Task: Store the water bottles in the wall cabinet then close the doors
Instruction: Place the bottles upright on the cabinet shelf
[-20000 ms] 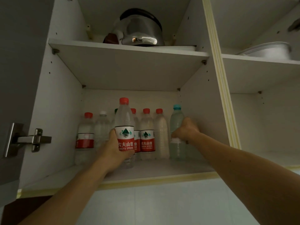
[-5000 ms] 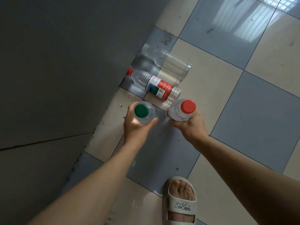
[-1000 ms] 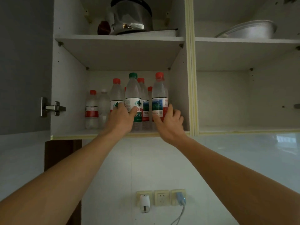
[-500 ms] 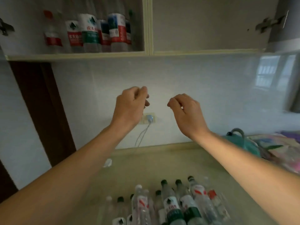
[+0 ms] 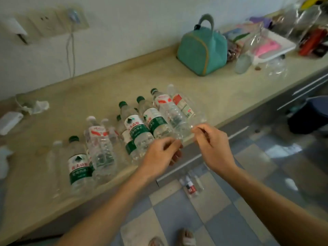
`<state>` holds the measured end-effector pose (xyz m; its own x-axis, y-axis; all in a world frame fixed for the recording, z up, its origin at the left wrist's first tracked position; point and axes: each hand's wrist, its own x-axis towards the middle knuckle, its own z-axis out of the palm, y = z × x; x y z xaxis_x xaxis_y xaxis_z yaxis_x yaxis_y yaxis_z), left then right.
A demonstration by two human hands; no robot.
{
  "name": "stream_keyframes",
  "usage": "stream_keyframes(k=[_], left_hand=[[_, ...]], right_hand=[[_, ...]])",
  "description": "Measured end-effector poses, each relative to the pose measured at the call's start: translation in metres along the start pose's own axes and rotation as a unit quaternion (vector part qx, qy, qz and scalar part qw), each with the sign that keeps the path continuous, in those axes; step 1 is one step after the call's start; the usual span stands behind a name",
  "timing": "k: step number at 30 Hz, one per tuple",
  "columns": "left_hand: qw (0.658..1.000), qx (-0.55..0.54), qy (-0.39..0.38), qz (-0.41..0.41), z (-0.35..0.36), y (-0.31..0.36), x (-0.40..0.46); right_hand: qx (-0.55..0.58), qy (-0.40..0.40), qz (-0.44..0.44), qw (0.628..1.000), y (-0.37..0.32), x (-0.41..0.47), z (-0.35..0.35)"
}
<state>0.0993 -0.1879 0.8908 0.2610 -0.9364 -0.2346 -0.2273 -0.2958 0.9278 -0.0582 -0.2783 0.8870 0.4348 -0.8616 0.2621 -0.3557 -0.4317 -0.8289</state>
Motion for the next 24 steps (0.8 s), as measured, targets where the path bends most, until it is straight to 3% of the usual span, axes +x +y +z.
stream_keyframes(k=[4, 12, 17, 24], left_hand=[[0.996, 0.004, -0.051, -0.078, 0.050, -0.082, 0.014], [0.973, 0.031, -0.046, -0.226, 0.156, -0.244, 0.074], [0.951, 0.048, -0.028, -0.304, 0.237, -0.361, 0.130], [0.939, 0.062, 0.003, -0.339, 0.333, -0.517, 0.194]], right_hand=[[-0.018, -0.006, 0.131, 0.991, 0.090, -0.047, 0.015], [-0.073, -0.095, 0.326, 0.938, 0.301, -0.098, 0.039], [-0.057, -0.123, 0.401, 0.906, 0.442, -0.138, 0.064], [-0.077, -0.137, 0.421, 0.893, 0.616, -0.184, 0.126]])
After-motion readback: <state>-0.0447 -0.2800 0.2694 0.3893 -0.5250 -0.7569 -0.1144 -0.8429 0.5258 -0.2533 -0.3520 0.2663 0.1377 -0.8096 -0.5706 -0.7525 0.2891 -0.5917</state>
